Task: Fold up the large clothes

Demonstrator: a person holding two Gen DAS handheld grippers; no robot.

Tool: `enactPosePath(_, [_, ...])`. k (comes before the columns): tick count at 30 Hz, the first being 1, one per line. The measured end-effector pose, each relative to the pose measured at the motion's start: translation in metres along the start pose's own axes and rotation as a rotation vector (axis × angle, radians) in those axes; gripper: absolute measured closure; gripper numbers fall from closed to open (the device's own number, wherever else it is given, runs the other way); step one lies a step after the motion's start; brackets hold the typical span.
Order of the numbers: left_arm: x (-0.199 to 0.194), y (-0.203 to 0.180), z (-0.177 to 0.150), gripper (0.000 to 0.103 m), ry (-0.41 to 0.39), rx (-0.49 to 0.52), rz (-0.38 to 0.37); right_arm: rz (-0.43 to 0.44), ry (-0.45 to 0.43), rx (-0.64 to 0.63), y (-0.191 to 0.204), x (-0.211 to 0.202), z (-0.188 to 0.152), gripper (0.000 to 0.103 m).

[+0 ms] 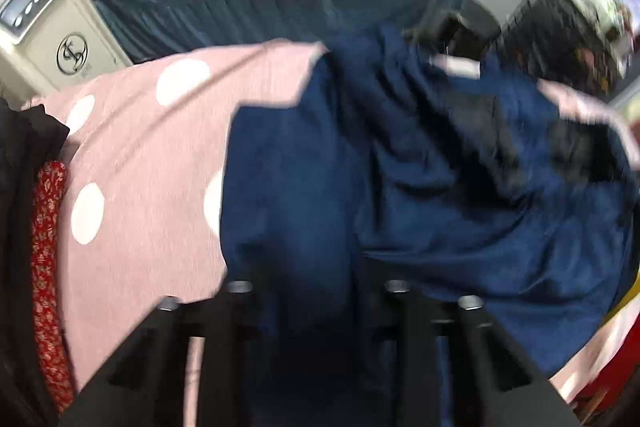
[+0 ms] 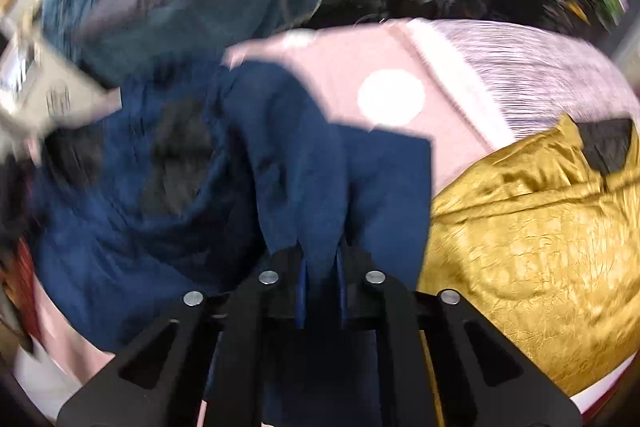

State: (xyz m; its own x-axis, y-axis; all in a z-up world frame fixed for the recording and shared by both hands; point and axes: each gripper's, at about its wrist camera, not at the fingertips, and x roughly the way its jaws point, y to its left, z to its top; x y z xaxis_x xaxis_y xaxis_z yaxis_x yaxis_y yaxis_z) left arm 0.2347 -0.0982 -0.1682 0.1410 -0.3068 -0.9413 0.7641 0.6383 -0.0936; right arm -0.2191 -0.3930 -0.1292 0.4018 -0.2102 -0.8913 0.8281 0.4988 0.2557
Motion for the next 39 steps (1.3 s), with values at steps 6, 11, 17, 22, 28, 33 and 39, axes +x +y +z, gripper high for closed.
enactPosePath(6, [0.019, 0.026, 0.041, 0.084, 0.020, -0.136, -0.010, 0.006, -0.039, 0.133, -0.039, -0.009, 0.015, 0.093])
enactPosePath(11, [0.067, 0.039, 0.036, 0.062, 0.127, -0.253, -0.016, -0.075, 0.083, 0.175, -0.056, 0.053, -0.002, 0.091])
enactPosePath(17, [0.024, 0.059, 0.043, 0.035, 0.034, -0.287, -0.021, -0.036, 0.063, 0.268, -0.068, 0.038, -0.002, 0.076])
enactPosePath(22, [-0.033, 0.060, 0.042, 0.028, -0.123, -0.262, 0.029, -0.168, -0.065, 0.145, -0.043, -0.011, -0.002, 0.047])
enactPosePath(28, [-0.044, -0.057, 0.022, 0.026, -0.160, 0.132, 0.048, -0.355, -0.250, -0.234, 0.054, -0.027, -0.018, 0.042])
enactPosePath(33, [0.008, -0.113, 0.014, 0.026, -0.052, 0.260, 0.080, -0.084, -0.107, -0.485, 0.123, 0.015, -0.036, 0.042])
enactPosePath(39, [0.042, -0.106, 0.064, 0.025, -0.035, 0.210, 0.157, -0.078, 0.001, -0.486, 0.114, 0.071, -0.004, 0.049])
